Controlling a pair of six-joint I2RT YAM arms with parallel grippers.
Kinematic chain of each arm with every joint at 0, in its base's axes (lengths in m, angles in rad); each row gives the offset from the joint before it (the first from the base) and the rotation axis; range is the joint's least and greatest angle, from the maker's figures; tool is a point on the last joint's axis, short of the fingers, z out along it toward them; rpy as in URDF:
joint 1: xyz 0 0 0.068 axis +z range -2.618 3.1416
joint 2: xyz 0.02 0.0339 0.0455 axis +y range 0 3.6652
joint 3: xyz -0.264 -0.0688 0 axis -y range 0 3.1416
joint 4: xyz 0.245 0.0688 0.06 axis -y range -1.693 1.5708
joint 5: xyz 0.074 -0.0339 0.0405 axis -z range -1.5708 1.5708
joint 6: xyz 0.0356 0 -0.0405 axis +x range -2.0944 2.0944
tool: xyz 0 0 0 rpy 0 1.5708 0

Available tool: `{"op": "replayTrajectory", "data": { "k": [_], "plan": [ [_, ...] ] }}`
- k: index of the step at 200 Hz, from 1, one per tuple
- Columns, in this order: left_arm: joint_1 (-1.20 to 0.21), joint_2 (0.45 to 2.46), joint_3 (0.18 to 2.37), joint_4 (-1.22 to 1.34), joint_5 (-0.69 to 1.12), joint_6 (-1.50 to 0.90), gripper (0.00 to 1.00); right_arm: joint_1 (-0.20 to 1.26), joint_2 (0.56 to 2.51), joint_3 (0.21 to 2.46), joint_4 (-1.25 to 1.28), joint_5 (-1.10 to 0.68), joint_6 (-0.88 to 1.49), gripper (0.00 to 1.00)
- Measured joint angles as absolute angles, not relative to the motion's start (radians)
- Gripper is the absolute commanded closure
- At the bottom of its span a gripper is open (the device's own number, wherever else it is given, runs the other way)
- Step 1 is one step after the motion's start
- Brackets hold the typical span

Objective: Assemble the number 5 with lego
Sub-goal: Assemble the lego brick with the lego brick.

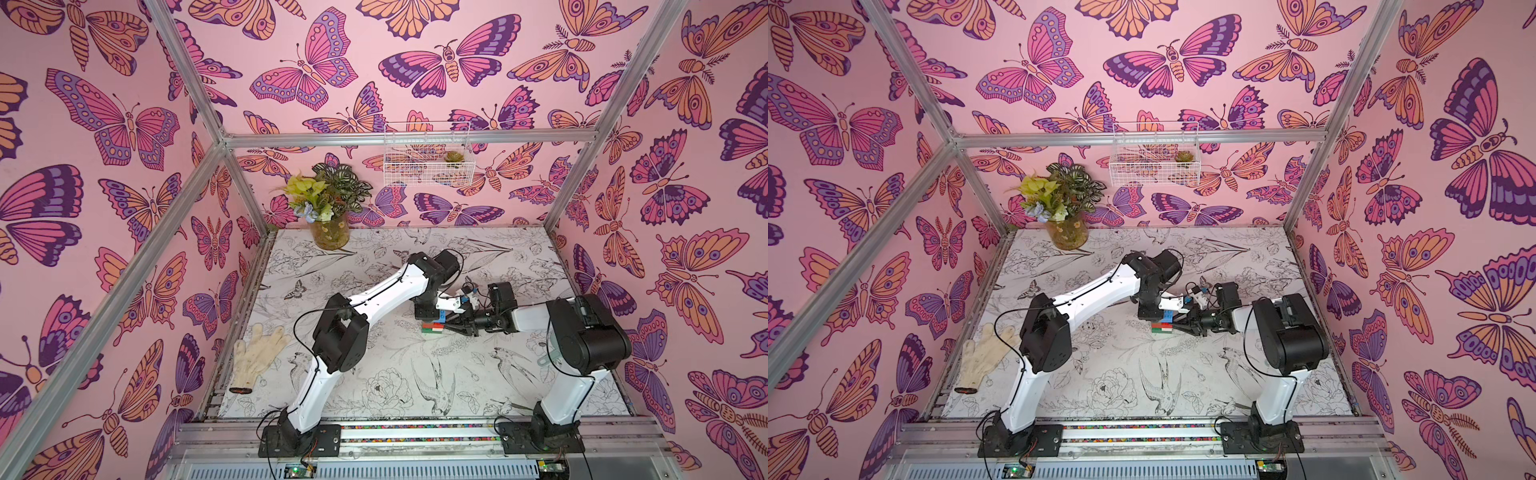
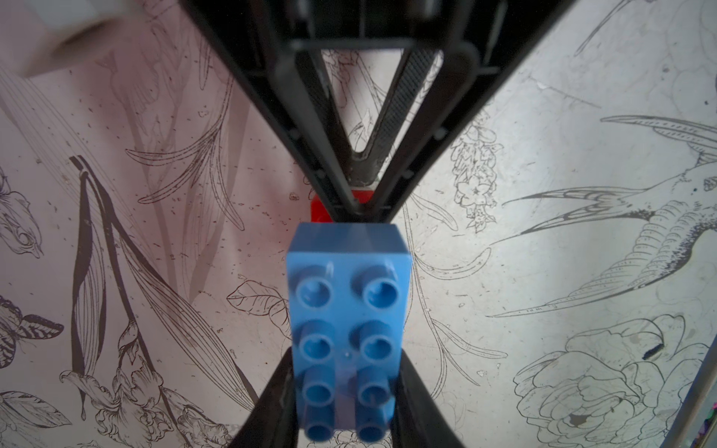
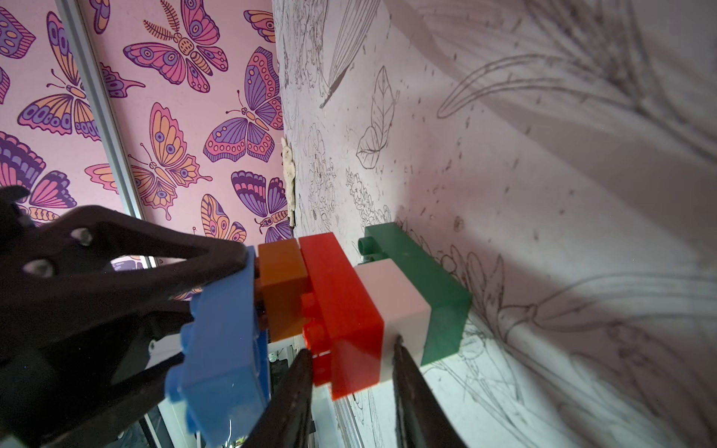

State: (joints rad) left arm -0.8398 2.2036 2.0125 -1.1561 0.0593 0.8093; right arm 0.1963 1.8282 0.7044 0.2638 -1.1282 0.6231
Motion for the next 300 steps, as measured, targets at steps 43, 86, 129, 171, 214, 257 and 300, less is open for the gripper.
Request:
{"op": "replayTrajectory", "data": {
  "k": [43,86,129,171,214,257,300],
  "plan": [
    [-0.84,2.22,2.036,-1.177,0.06,0.81,0.99,0.196,1.833,0.715,0.241,-1.132,0.616,0.65],
    [-0.84,2.234,2.057,-1.195,0.061,0.81,0.99,0.196,1.833,0.717,0.235,-1.132,0.605,0.65],
    [-0.84,2.246,2.076,-1.21,0.06,0.807,0.95,0.194,1.839,0.717,0.243,-1.14,0.606,0.66],
    [-0.843,2.25,2.083,-1.217,0.052,0.801,0.92,0.189,1.854,0.717,0.265,-1.164,0.621,0.66],
    [-0.848,2.252,2.087,-1.224,0.034,0.78,0.86,0.189,1.854,0.717,0.267,-1.162,0.621,0.67],
    [-0.853,2.251,2.09,-1.227,0.02,0.768,0.82,0.19,1.853,0.717,0.266,-1.161,0.62,0.67],
    [-0.857,2.251,2.092,-1.23,0.008,0.766,0.73,0.191,1.853,0.717,0.266,-1.16,0.62,0.66]
  ]
}}
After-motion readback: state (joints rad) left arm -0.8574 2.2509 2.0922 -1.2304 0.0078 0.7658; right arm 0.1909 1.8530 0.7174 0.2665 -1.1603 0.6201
